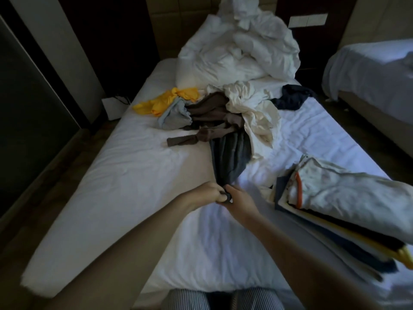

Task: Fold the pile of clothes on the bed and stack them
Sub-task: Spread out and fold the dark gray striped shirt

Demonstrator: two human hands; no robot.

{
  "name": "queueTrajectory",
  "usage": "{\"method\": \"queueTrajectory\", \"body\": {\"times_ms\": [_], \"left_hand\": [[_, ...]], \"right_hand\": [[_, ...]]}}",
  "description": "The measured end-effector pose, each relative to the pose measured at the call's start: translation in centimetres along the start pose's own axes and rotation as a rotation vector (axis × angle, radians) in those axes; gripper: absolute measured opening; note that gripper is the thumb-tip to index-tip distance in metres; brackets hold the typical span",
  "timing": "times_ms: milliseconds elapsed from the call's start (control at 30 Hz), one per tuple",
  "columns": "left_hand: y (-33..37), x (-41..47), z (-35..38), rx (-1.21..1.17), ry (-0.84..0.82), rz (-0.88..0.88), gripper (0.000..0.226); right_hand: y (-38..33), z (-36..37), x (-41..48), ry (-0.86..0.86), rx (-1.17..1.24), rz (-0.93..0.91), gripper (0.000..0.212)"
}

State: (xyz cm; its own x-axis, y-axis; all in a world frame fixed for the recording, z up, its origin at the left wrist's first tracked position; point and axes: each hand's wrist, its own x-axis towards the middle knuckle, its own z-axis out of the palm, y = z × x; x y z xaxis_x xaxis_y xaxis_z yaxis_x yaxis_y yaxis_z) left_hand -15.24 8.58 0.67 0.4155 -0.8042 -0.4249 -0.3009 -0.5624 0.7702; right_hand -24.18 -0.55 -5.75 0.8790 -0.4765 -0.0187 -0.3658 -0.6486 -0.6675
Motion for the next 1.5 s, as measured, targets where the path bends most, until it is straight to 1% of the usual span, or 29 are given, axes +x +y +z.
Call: {"method": "queueTrajectory", "body": {"times_ms": [67, 167, 233, 300, 367, 400, 433, 500, 533, 600, 633, 700, 767, 833, 867, 933, 967, 1000, 1033, 1067, 1100, 1133, 1200, 1233, 1267, 1300, 1367, 1433, 1500], "left_hand": [[-0.3, -1.6, -0.3, -0.076, 0.017, 0.005, 0.009], [-0.8, -3.0, 0.0, -0.340, 0.038, -0.006, 0.015], [-0.8, -3.5, 0.5, -0.610, 0.133, -0.049, 0.020], [-0.6, -3.5, 1.0, -0.827, 0.228, -0.146, 0.027], [-0.2, -3.6, 1.4, -0.984, 0.181, -0.209, 0.037], [-0.1, -3.6, 1.8, -1.024, 0.151, -0.208, 0.036], [0.2, -3.8, 2.4, -1.004, 0.158, -0.209, 0.031], [0.8, -4.4, 3.4, -0.866, 0.253, -0.255, 0.017], [0.6, -4.4, 3.6, -0.820, 0.299, -0.259, 0.020], [0.9, -5.1, 3.7, -0.858, 0.285, -0.245, 0.026], [1.2, -5.9, 3.5, -0.880, 0.238, -0.232, 0.029], [2.0, -8.0, 3.1, -0.847, 0.134, -0.182, 0.034], [2.4, -9.5, 2.6, -0.715, 0.164, -0.103, 0.036], [2.3, -10.8, 2.0, -0.591, 0.178, -0.073, 0.035], [2.1, -11.2, 1.6, -0.519, 0.159, -0.108, 0.037], [1.7, -11.4, 1.0, -0.443, 0.088, -0.202, 0.032], [1.5, -11.3, 0.9, -0.415, 0.063, -0.247, 0.033], [1.3, -11.2, 0.8, -0.386, 0.056, -0.295, 0.033], [0.8, -11.3, 0.7, -0.354, 0.057, -0.341, 0.030], [0.2, -11.1, 0.6, -0.344, 0.048, -0.372, 0.025], [-0.7, -10.9, 0.4, -0.347, 0.041, -0.380, 0.016], [-1.7, -10.8, 0.2, -0.357, 0.042, -0.372, 0.008], [-3.6, -10.4, 0.1, -0.363, 0.085, -0.382, 0.007], [-4.4, -9.9, 0.3, -0.373, 0.119, -0.405, 0.008], [-5.0, -9.5, 0.6, -0.410, 0.142, -0.421, 0.010], [-5.4, -9.0, 1.2, -0.446, 0.152, -0.432, 0.011], [-5.8, -7.3, 2.4, -0.480, 0.176, -0.459, 0.013], [-5.9, -5.2, 3.7, -0.483, 0.228, -0.466, 0.041], [-5.1, -3.2, 5.3, -0.562, 0.262, -0.441, 0.067]], "right_hand": [[-0.9, -0.8, -0.9, -0.018, -0.048, -0.015, 0.014], [-2.5, -2.6, -1.4, -0.033, -0.057, 0.028, 0.019], [-3.2, -3.8, -2.2, -0.050, 0.055, 0.102, 0.017], [-4.3, -4.5, -3.7, -0.083, 0.216, 0.075, 0.012], [-5.1, -4.1, -5.3, -0.171, 0.273, -0.011, 0.009], [-5.4, -3.9, -6.3, -0.207, 0.280, -0.032, 0.013], [-5.6, -4.0, -7.1, -0.215, 0.303, -0.039, 0.017], [-5.1, -4.6, -8.1, -0.229, 0.477, 0.004, 0.010], [-4.4, -5.1, -8.6, -0.263, 0.585, 0.023, 0.011], [-2.5, -5.7, -9.1, -0.314, 0.710, 0.080, 0.033], [-1.6, -5.7, -9.2, -0.315, 0.742, 0.152, 0.040], [-0.3, -5.5, -9.3, -0.256, 0.835, 0.339, 0.032], [0.2, -4.8, -9.0, -0.176, 0.922, 0.539, 0.023], [-0.1, -3.9, -8.8, -0.142, 1.112, 0.678, 0.030], [-0.8, -3.5, -8.7, -0.169, 1.248, 0.672, 0.034], [-2.4, -2.6, -8.1, -0.196, 1.492, 0.548, 0.048], [-3.5, -2.2, -8.0, -0.183, 1.574, 0.504, 0.050], [-4.3, -1.7, -7.7, -0.152, 1.607, 0.519, 0.045], [-4.9, -1.1, -7.4, -0.145, 1.602, 0.561, 0.037], [-5.2, -0.8, -7.3, -0.143, 1.490, 0.606, 0.031], [-5.1, -0.4, -7.0, -0.162, 1.257, 0.611, 0.029], [-4.6, -0.3, -7.2, -0.176, 0.939, 0.585, 0.027], [-3.6, -0.5, -7.9, -0.375, 0.301, 0.458, 0.031], [-2.9, -0.9, -8.2, -0.479, 0.068, 0.390, 0.035], [-2.4, -1.4, -8.4, -0.570, -0.064, 0.345, 0.038], [-2.0, -1.9, -8.5, -0.642, -0.112, 0.326, 0.038], [-2.2, -3.2, -8.6, -0.713, -0.152, 0.320, 0.036], [-2.5, -4.1, -8.4, -0.765, -0.122, 0.342, 0.034], [-2.3, -4.4, -8.0, -0.803, -0.113, 0.338, 0.033]]}}
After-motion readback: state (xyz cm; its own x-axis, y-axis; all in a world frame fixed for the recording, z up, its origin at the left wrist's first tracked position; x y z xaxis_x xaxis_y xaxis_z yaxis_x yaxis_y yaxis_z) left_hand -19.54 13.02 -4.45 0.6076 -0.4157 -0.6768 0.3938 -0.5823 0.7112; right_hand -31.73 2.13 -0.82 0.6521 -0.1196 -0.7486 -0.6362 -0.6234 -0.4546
